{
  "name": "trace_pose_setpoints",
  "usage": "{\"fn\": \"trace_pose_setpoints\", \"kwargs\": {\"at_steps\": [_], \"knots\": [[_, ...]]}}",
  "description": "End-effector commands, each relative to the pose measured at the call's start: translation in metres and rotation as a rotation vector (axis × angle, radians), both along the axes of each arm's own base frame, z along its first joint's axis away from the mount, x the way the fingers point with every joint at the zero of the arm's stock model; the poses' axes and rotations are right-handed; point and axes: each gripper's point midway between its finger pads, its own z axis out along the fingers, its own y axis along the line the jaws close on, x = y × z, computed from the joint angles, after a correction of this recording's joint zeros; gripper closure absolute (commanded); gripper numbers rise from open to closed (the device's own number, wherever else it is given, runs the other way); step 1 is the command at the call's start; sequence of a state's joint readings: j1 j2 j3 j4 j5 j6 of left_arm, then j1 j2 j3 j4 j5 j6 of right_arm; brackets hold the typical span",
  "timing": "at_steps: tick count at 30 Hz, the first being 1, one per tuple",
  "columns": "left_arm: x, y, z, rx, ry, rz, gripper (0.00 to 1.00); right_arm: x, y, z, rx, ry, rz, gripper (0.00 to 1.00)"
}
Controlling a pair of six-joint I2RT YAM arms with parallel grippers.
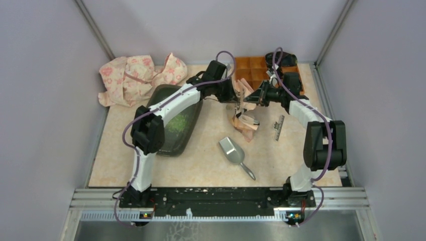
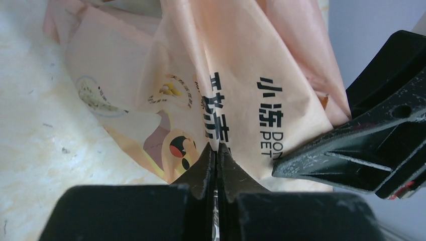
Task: Fill the litter box with clean litter
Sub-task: Close the cat litter bag at the center of the board.
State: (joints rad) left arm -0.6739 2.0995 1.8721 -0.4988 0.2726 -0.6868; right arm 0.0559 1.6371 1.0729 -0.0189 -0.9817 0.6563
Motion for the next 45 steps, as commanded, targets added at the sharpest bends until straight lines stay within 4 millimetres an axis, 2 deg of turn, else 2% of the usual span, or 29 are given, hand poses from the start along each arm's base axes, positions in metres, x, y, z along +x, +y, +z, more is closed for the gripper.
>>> {"fn": "trace_pose_setpoints", "kwargs": {"at_steps": [1, 3, 6, 7, 9, 12, 15, 19, 22, 25, 28, 30, 31, 35, 40, 45], "knots": [[0.005, 0.000, -0.025, 0.070, 0.026, 0.007, 1.00, -0.013, 0.009, 0.024, 0.042, -0.068, 0.080, 1.00], [0.007, 0.006, -0.026, 0.104, 0.014, 0.020, 1.00, -0.012, 0.004, 0.017, -0.026, -0.049, 0.058, 0.83], [0.012, 0.025, -0.022, 0.184, -0.008, 0.055, 1.00, -0.001, -0.027, 0.012, -0.303, -0.056, -0.070, 0.73], [0.015, 0.034, -0.019, 0.206, -0.019, 0.072, 1.00, 0.001, -0.040, 0.019, -0.390, -0.072, -0.114, 0.71], [0.024, 0.050, -0.011, 0.231, -0.037, 0.101, 1.00, 0.003, -0.060, 0.042, -0.545, -0.152, -0.198, 0.61], [0.038, 0.071, -0.001, 0.262, -0.055, 0.138, 1.00, -0.010, -0.063, 0.075, -0.733, -0.312, -0.223, 0.51], [0.050, 0.087, 0.005, 0.273, -0.050, 0.151, 1.00, -0.030, -0.048, 0.077, -0.795, -0.416, -0.160, 0.48], [0.061, 0.099, 0.012, 0.279, -0.050, 0.164, 1.00, -0.060, -0.029, 0.053, -0.859, -0.503, -0.051, 0.47], [0.066, 0.099, 0.018, 0.253, -0.055, 0.165, 1.00, -0.067, -0.025, 0.044, -0.872, -0.542, -0.059, 0.47], [0.069, 0.094, 0.022, 0.230, -0.054, 0.159, 1.00, -0.067, -0.014, 0.032, -0.847, -0.547, -0.024, 0.47], [0.069, 0.091, 0.023, 0.211, -0.048, 0.158, 1.00, -0.063, 0.007, 0.032, -0.770, -0.593, -0.013, 0.47], [0.069, 0.089, 0.024, 0.200, -0.044, 0.158, 1.00, -0.052, 0.014, 0.032, -0.749, -0.606, -0.050, 0.47], [0.069, 0.089, 0.024, 0.198, -0.044, 0.159, 1.00, -0.047, 0.016, 0.032, -0.766, -0.617, -0.058, 0.47], [0.070, 0.091, 0.022, 0.199, -0.039, 0.163, 1.00, -0.042, 0.038, 0.055, -0.810, -0.793, -0.081, 0.47], [0.074, 0.101, 0.015, 0.208, -0.020, 0.174, 1.00, -0.037, 0.065, 0.053, -0.940, -0.967, -0.002, 0.47], [0.076, 0.109, 0.014, 0.204, -0.013, 0.180, 1.00, -0.027, 0.082, 0.055, -0.997, -1.090, 0.012, 0.47]]}}
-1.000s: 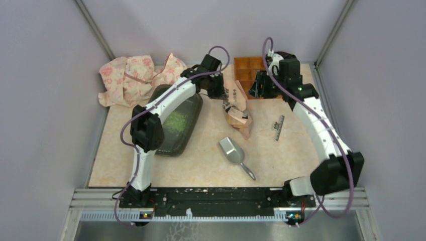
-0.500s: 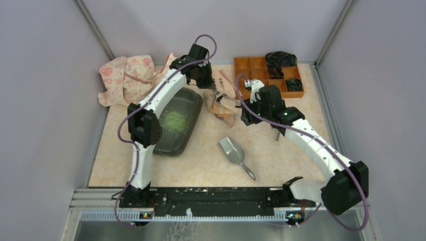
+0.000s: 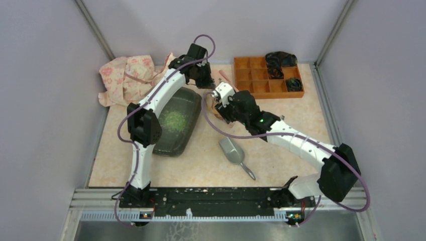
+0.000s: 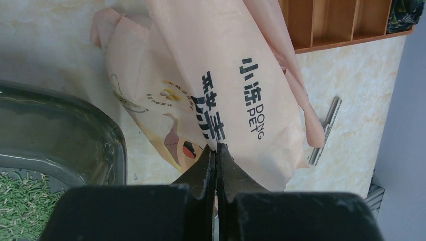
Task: Fill the litter box with clean litter
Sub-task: Close the cat litter bag at the center of the board.
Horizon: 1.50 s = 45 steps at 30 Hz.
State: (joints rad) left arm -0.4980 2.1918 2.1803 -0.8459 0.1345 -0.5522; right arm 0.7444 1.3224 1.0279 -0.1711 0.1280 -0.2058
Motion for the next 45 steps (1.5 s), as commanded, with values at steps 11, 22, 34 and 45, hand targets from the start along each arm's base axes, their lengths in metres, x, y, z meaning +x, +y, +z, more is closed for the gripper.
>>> {"fn": "trace_pose_setpoints", "kwargs": {"at_steps": [11, 22, 34, 45], "knots": [[0.007, 0.013, 0.003, -0.059, 0.014, 0.000, 1.00, 0.073, 0.033, 0.007, -0.116, -0.150, 0.028, 0.46], [0.012, 0.014, 0.009, -0.120, 0.018, -0.005, 1.00, 0.085, 0.015, -0.028, -0.120, 0.081, 0.000, 0.92], [0.019, 0.023, 0.023, -0.133, -0.001, 0.005, 1.00, 0.051, -0.049, 0.028, -0.173, 0.167, -0.115, 1.00], [0.003, 0.004, 0.009, -0.124, 0.019, -0.026, 1.00, 0.044, -0.092, 0.042, -0.189, 0.119, -0.240, 0.77]]}}
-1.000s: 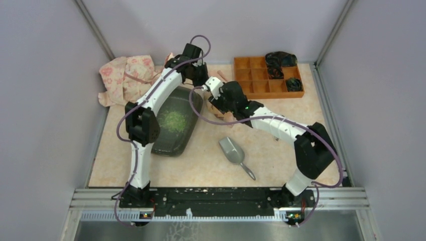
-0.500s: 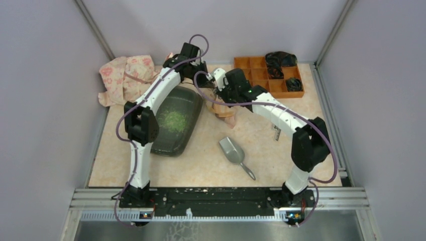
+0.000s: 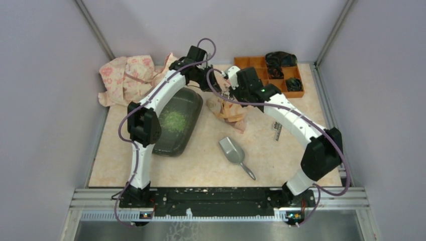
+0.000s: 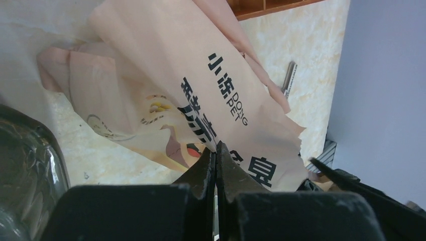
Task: Fill the litter box with clean litter
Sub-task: Close the cat litter bag at the center of the board.
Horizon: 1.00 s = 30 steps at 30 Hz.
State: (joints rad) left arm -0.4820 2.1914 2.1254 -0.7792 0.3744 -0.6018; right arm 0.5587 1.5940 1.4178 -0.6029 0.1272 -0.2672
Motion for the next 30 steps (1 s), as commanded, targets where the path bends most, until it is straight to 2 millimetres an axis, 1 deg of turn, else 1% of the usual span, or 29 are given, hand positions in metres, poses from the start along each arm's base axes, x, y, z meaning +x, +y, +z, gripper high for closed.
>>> {"fn": "trace_pose_setpoints", "kwargs": {"at_steps": [1, 2, 3, 5, 6, 7, 9, 11, 13, 14, 16, 19, 23, 25, 30], "knots": [[0.022, 0.031, 0.008, 0.067, -0.077, 0.084, 1.00, -0.015, -0.029, 0.076, 0.081, -0.168, -0.052, 0.69], [0.021, 0.032, 0.009, 0.071, -0.078, 0.084, 1.00, -0.021, -0.027, 0.101, 0.143, -0.238, -0.025, 0.55], [0.020, 0.032, 0.009, 0.073, -0.077, 0.081, 1.00, -0.025, -0.024, 0.117, 0.182, -0.290, 0.000, 0.43], [0.019, 0.034, 0.013, 0.074, -0.081, 0.082, 1.00, -0.028, -0.018, 0.141, 0.249, -0.365, 0.030, 0.31], [0.018, 0.034, 0.016, 0.073, -0.086, 0.082, 1.00, -0.029, -0.013, 0.149, 0.266, -0.374, 0.060, 0.29], [0.018, 0.034, 0.019, 0.071, -0.091, 0.080, 1.00, -0.030, -0.006, 0.151, 0.264, -0.363, 0.095, 0.29], [0.019, 0.034, 0.022, 0.070, -0.091, 0.078, 1.00, -0.033, 0.015, 0.147, 0.262, -0.316, 0.191, 0.28], [0.018, 0.034, 0.022, 0.071, -0.083, 0.072, 1.00, -0.036, 0.034, 0.138, 0.233, -0.290, 0.275, 0.28], [0.018, 0.033, 0.023, 0.066, -0.083, 0.067, 1.00, -0.033, 0.048, 0.129, 0.195, -0.314, 0.327, 0.28], [0.017, 0.032, 0.024, 0.063, -0.082, 0.064, 1.00, -0.028, 0.055, 0.128, 0.189, -0.345, 0.347, 0.28], [0.016, 0.030, 0.024, 0.057, -0.078, 0.057, 1.00, -0.022, 0.066, 0.119, 0.173, -0.359, 0.377, 0.30], [0.013, 0.029, 0.026, 0.047, -0.074, 0.048, 1.00, -0.009, 0.079, 0.106, 0.145, -0.387, 0.408, 0.31], [0.010, 0.027, 0.029, 0.036, -0.073, 0.033, 1.00, 0.008, 0.089, 0.084, 0.120, -0.405, 0.413, 0.32], [0.007, 0.028, 0.030, 0.031, -0.069, 0.026, 1.00, 0.014, 0.094, 0.074, 0.109, -0.402, 0.429, 0.32], [-0.003, 0.028, 0.028, 0.019, -0.061, 0.008, 1.00, 0.024, 0.111, 0.055, 0.108, -0.371, 0.472, 0.33]]}}
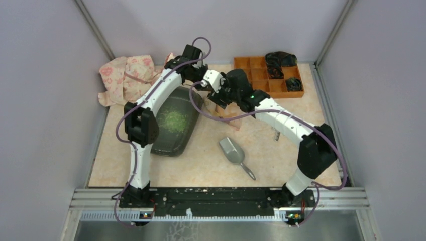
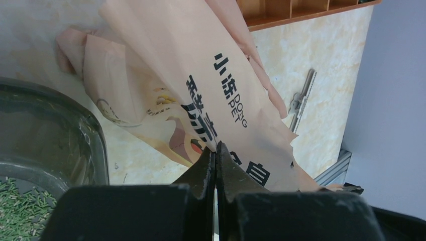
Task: Fill the litter box with clean litter
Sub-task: Close the cat litter bag at the center of the board.
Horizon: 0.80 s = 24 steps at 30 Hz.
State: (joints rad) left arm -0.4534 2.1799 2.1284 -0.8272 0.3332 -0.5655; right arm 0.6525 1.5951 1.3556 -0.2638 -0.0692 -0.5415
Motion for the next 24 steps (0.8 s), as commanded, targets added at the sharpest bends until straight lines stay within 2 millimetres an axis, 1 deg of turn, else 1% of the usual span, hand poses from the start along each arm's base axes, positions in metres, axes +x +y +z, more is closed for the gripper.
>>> {"fn": "trace_pose_setpoints", "kwargs": {"at_steps": [1, 5, 8, 9, 11, 13, 14, 15, 16, 17, 19, 22, 23, 24], "knots": [[-0.010, 0.005, 0.030, -0.040, -0.051, -0.029, 1.00, 0.016, 0.026, 0.016, 0.046, -0.074, 0.065, 0.33], [-0.016, 0.004, 0.033, -0.055, -0.046, -0.050, 1.00, 0.023, 0.033, -0.014, 0.012, -0.026, 0.074, 0.34], [-0.018, 0.003, 0.039, -0.064, -0.055, -0.063, 1.00, 0.026, 0.034, -0.034, -0.014, 0.006, 0.062, 0.37], [-0.019, 0.003, 0.042, -0.073, -0.057, -0.068, 1.00, 0.027, 0.032, -0.044, -0.044, 0.020, 0.051, 0.44], [-0.021, 0.002, 0.046, -0.089, -0.059, -0.082, 1.00, 0.030, 0.028, -0.050, -0.080, 0.016, 0.010, 0.63], [-0.022, 0.002, 0.051, -0.097, -0.066, -0.087, 0.98, 0.024, 0.025, -0.057, -0.117, 0.070, 0.012, 0.87], [-0.022, 0.004, 0.053, -0.101, -0.071, -0.088, 0.98, 0.023, 0.022, -0.056, -0.125, 0.087, 0.000, 0.97], [-0.020, 0.007, 0.055, -0.102, -0.076, -0.083, 0.98, 0.019, 0.018, -0.056, -0.133, 0.115, -0.005, 1.00], [-0.017, 0.011, 0.057, -0.105, -0.081, -0.074, 0.97, 0.014, 0.015, -0.054, -0.121, 0.141, -0.006, 1.00], [-0.014, 0.016, 0.060, -0.111, -0.088, -0.063, 0.94, 0.009, 0.011, -0.053, -0.096, 0.166, 0.000, 1.00], [-0.003, 0.028, 0.069, -0.127, -0.103, -0.032, 0.77, -0.001, 0.004, -0.047, -0.058, 0.179, 0.015, 1.00], [0.003, 0.030, 0.085, -0.159, -0.131, -0.031, 0.56, -0.012, -0.006, -0.038, -0.058, 0.158, 0.022, 1.00], [0.004, 0.030, 0.089, -0.164, -0.141, -0.035, 0.46, -0.014, -0.010, -0.036, -0.064, 0.146, 0.023, 1.00], [0.005, 0.030, 0.090, -0.164, -0.142, -0.034, 0.42, -0.016, -0.013, -0.033, -0.070, 0.131, 0.024, 1.00]]}}
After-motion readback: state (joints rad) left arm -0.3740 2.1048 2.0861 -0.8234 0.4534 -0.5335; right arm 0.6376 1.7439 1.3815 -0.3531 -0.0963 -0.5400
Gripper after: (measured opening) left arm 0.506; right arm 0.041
